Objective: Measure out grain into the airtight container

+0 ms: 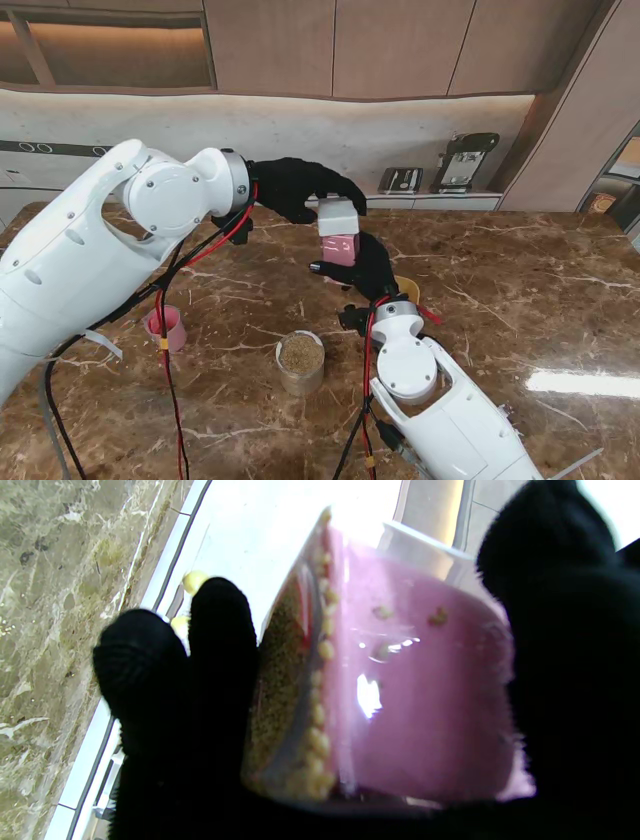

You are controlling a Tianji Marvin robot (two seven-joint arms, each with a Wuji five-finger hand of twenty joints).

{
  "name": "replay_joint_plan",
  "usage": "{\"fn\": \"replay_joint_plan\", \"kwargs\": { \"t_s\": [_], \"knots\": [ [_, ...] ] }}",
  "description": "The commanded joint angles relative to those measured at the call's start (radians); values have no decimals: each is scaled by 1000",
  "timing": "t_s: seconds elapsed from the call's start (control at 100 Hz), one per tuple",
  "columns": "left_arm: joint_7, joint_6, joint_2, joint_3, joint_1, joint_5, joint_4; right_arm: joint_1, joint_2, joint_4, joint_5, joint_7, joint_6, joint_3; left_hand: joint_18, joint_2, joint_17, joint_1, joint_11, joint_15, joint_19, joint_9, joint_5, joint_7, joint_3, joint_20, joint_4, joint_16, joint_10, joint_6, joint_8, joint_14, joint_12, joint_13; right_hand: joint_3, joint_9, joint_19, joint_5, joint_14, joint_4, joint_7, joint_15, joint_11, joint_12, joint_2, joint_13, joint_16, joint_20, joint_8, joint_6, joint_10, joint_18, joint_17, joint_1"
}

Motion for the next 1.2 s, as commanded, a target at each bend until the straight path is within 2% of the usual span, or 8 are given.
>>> {"fn": "replay_joint_plan", "kwargs": {
  "t_s": [0.0, 0.22, 0.33, 0.53, 0.58, 0.62, 0.79, 1.19],
  "knots": [
    [45, -11, -16, 0, 10, 12, 12, -5, -6, -5, 13, 8, -5, 0, -29, 89, 39, -140, 92, 66, 102, 162, 159, 337, -350, 31, -106, 68, -28, 165, 156, -34, 71, 112, 291, 178, 42, 134, -133, -1, 196, 52, 185, 77, 224, 89, 19, 24, 56, -221, -84, -106, 6, 202],
    [156, 23, -47, 18, 32, 5, 30, -1, -12, -1, 26, -1, -15, -15, -60, 299, 285, -406, 194, 252, 405, 494, 389, 434, -562, -80, -35, 111, 91, 264, 113, 48, 131, 408, 290, 177, 39, 135, -135, -1, 195, 49, 182, 75, 224, 83, 17, 25, 52, -222, -86, -104, 0, 202],
    [184, 40, -51, 15, 42, 50, 25, -3, -12, -1, 27, -2, -14, -16, -11, 437, 375, -401, 187, 278, 484, 553, 336, 308, -951, -106, 13, 64, 104, 261, 76, 83, 95, 490, 289, 178, 38, 134, -135, -1, 195, 48, 182, 74, 225, 84, 17, 27, 51, -221, -85, -103, 0, 200],
    [181, 76, -46, -39, 76, 46, 0, -8, -10, -5, 27, -1, -11, -5, 37, 556, 273, -415, 39, 221, 432, 392, 208, -149, -951, -105, 51, 59, 98, 237, -250, 128, 14, 362, 288, 180, 40, 134, -134, -1, 195, 50, 182, 73, 225, 87, 17, 29, 49, -217, -82, -101, 0, 199],
    [173, 78, -43, -55, 85, 41, -7, -10, -9, -7, 27, 0, -10, -2, 62, 556, 192, -315, -38, 127, 390, 272, 183, -185, -906, -92, 78, 27, 85, 213, -255, 107, -43, 235, 288, 180, 42, 134, -133, -1, 195, 51, 182, 73, 226, 88, 18, 30, 48, -217, -82, -101, 0, 199],
    [160, 85, -39, -66, 90, 37, -16, -10, -9, -8, 26, 1, -9, -1, 74, 452, 145, -369, -82, 66, 332, 190, 182, -207, -527, -49, 133, -11, 74, 209, -239, 86, -95, 167, 288, 179, 43, 133, -134, -1, 195, 52, 182, 73, 227, 88, 18, 31, 48, -215, -80, -101, 1, 198],
    [146, 86, -39, -106, 122, -103, -19, -11, -8, -9, 26, 4, -8, -1, 59, 77, 28, -363, -177, -164, 147, 41, 161, -277, 267, -71, 27, -217, 7, 326, -313, -51, -214, -25, 289, 179, 44, 132, -135, -1, 196, 54, 184, 73, 226, 88, 18, 33, 46, -212, -81, -102, 1, 197],
    [-123, 164, 14, -44, 20, -196, -28, -11, -4, -15, 19, 14, -2, -5, 33, 62, -107, -213, -199, -214, -224, -149, 16, -297, 37, -23, 4, -269, 3, 179, -257, -77, -244, -242, 290, 179, 48, 131, -134, -2, 199, 59, 186, 74, 225, 90, 19, 37, 43, -203, -74, -99, 0, 197]
  ]
}}
